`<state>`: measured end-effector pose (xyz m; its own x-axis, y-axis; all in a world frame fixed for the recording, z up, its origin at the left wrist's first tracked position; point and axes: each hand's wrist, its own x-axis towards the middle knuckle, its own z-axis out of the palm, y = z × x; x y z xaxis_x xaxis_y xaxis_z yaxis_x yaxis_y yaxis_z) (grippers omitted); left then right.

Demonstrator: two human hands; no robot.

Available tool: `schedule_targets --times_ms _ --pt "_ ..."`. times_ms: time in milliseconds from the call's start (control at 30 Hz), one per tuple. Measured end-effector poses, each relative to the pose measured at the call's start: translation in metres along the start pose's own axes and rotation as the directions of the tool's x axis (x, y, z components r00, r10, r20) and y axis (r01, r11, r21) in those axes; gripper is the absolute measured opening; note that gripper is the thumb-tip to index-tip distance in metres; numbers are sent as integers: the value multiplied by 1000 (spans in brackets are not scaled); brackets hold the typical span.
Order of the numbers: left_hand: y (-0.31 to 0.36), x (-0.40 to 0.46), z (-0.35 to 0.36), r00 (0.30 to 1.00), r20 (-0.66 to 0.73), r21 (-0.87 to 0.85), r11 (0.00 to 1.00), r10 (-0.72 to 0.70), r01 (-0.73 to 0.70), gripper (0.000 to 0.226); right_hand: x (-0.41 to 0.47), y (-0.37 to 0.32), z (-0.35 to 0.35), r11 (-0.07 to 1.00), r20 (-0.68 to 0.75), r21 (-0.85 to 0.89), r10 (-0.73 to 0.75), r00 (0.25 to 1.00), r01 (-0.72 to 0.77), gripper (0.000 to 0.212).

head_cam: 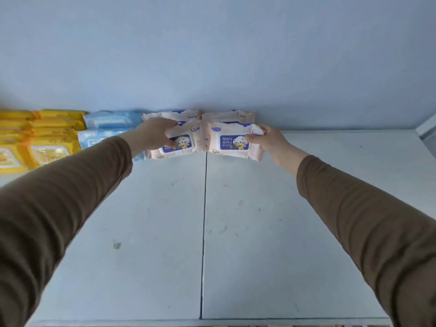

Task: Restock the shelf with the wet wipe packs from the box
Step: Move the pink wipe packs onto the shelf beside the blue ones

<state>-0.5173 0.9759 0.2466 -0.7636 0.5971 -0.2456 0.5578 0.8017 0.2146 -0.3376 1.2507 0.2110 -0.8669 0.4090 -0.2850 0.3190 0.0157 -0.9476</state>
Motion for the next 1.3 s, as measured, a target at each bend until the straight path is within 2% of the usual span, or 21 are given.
schedule_targets --times_ms 100,167,233,300,433,600,733,867,1000,1100,1200,1300 --pt "-8 23 -5 996 3 47 995 85 -85 75 28 -2 8 999 -9 -42 29 1000 -30 34" --pt "-10 32 -3 992 -18 113 986 123 -120 65 39 -1 12 999 -79 -38 15 997 -18 34" --pt "-13 36 3 982 -82 156 975 170 -156 52 42 4 22 1000 -161 29 14 987 -9 46" --pt "-17 35 10 969 -141 154 971 204 -182 50 36 13 36 999 -226 43 -10 974 21 63" --pt "-29 32 20 928 -261 220 953 265 -210 65 19 39 61 965 -326 -231 -199 924 126 96" --pt "-35 36 22 923 -278 244 949 266 -200 60 22 43 80 938 -385 -332 -235 893 104 106" --pt "-35 41 22 921 -294 237 953 257 -190 62 36 34 83 940 -430 -335 -217 877 68 109" --pt "-32 37 21 926 -289 246 954 241 -172 63 31 31 85 908 -471 -420 -223 853 5 115" --pt "-29 25 24 900 -338 295 939 274 -175 68 22 24 84 831 -522 -539 -198 830 -140 132" --pt "-23 12 29 865 -387 370 913 319 -172 76 7 26 78 798 -535 -563 -153 831 -215 131" --pt "-9 -1 38 829 -406 364 900 386 -241 84 -18 37 67 760 -521 -602 -140 842 -246 122" --pt "17 -19 49 798 -406 315 887 446 -337 71 -49 47 53 744 -497 -625 -144 856 -238 106"
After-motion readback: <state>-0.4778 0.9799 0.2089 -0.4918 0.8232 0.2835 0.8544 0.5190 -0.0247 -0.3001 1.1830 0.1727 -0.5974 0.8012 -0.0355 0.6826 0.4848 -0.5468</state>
